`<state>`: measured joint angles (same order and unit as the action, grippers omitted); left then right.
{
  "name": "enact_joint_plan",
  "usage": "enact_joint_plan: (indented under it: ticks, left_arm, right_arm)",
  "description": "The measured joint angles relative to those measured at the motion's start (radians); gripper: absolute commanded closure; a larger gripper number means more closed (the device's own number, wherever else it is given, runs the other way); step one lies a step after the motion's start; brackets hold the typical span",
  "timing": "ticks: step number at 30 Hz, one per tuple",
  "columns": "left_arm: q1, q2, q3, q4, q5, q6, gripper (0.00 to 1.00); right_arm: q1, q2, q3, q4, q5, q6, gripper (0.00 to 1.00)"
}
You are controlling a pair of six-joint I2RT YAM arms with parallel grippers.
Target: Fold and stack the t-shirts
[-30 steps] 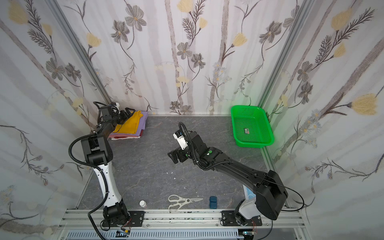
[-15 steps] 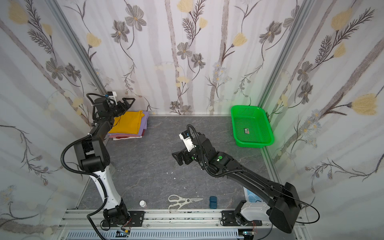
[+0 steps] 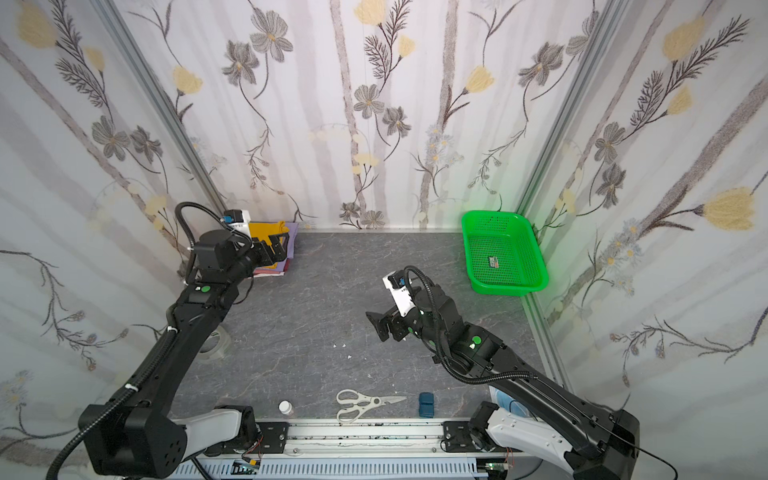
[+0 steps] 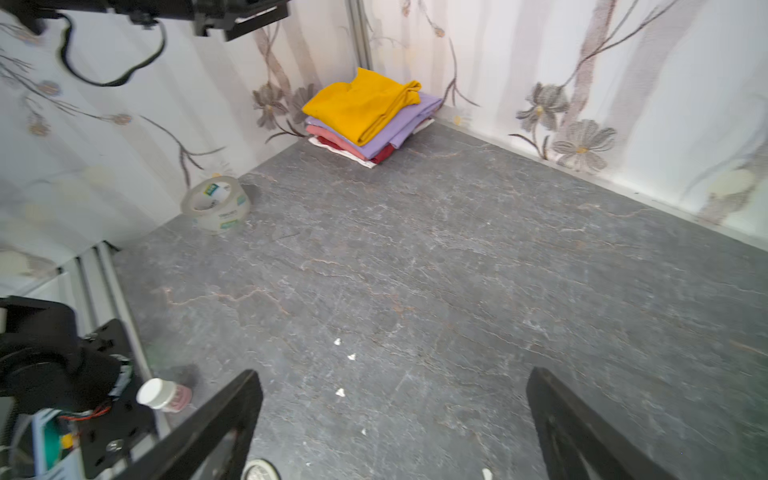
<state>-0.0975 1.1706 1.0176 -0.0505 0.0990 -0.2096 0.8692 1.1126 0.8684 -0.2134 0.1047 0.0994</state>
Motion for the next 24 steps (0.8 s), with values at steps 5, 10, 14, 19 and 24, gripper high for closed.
enact_joint_plan:
  ticks: [5, 10, 14, 19, 24]
  left_arm:
    - [-0.051, -0.145, -0.369, 0.154, -0.229, 0.002, 0.00]
    - [-0.071, -0.123, -0.589, 0.315, -0.449, 0.080, 0.00]
    - [-0.072, -0.046, -0.646, 0.457, -0.544, 0.153, 0.00]
    - [-0.018, 0.080, -0.710, 0.638, -0.521, 0.184, 0.00]
    - [0.074, 0.145, -0.682, 0.706, -0.415, 0.172, 0.00]
  right_arm:
    - [-0.021, -0.061, -0.152, 0.101, 0.244, -0.105, 0.00]
    - [-0.180, -0.126, -0.327, 0.307, 0.403, -0.171, 0.00]
    - [-0.325, -0.121, -0.457, 0.520, 0.435, -0.214, 0.00]
    - [-0.528, -0.021, -0.577, 0.756, 0.408, -0.215, 0.00]
    - [-0.648, 0.093, -0.639, 0.984, 0.321, -0.197, 0.00]
